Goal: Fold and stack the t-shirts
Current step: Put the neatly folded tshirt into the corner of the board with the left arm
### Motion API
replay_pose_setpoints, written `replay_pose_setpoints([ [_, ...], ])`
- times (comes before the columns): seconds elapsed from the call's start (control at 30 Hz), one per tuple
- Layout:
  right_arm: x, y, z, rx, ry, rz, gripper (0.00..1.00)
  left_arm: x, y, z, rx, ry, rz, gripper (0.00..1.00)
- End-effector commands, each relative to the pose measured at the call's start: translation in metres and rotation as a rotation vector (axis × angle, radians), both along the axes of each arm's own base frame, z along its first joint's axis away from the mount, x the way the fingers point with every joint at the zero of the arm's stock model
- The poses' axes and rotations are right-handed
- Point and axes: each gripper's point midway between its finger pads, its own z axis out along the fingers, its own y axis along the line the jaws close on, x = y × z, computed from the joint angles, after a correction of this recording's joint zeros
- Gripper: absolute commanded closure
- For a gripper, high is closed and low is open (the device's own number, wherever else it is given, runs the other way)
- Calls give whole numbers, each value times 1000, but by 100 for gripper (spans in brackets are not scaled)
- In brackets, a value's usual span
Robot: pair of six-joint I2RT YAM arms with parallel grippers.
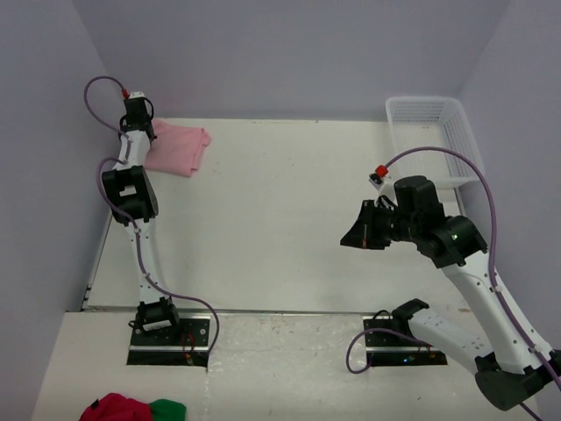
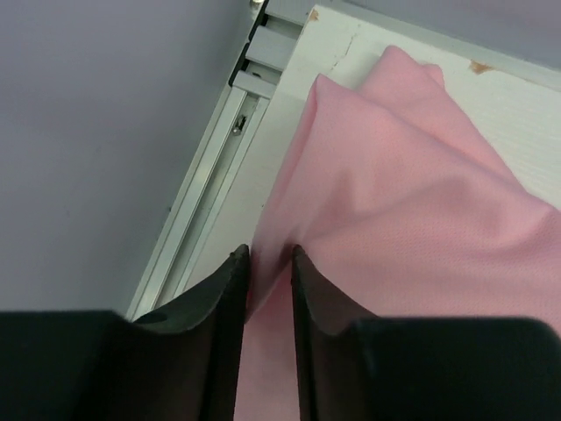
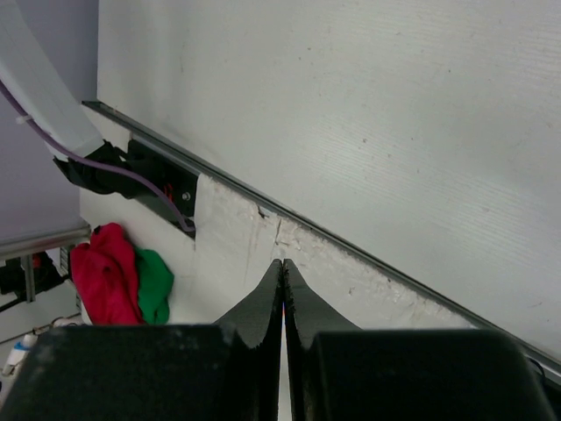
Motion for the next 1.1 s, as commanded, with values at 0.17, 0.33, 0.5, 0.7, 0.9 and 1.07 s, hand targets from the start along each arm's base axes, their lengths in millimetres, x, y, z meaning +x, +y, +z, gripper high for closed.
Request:
replay_pose_setpoints([
  [0.17, 0, 2, -6, 11, -2, 9, 100, 5, 13, 49, 30, -158, 81, 22],
  [0.33, -3, 5, -7, 35, -7, 24, 100, -14, 6, 79, 62, -223, 143, 17],
  [0.5, -10, 9, -4, 80, -7, 41, 100, -31, -27, 123, 148, -266, 147, 15],
  [0.7, -25, 2, 4, 105, -40, 34, 100, -50, -53, 146, 187, -240, 187, 7],
  [0.9, -35, -2, 9, 123, -58, 36, 100, -67, -120, 104, -124, -130, -26, 100],
  [1.07, -43, -6, 17, 146, -102, 38, 100, -101, -166, 53, -352, 21, -131, 100],
])
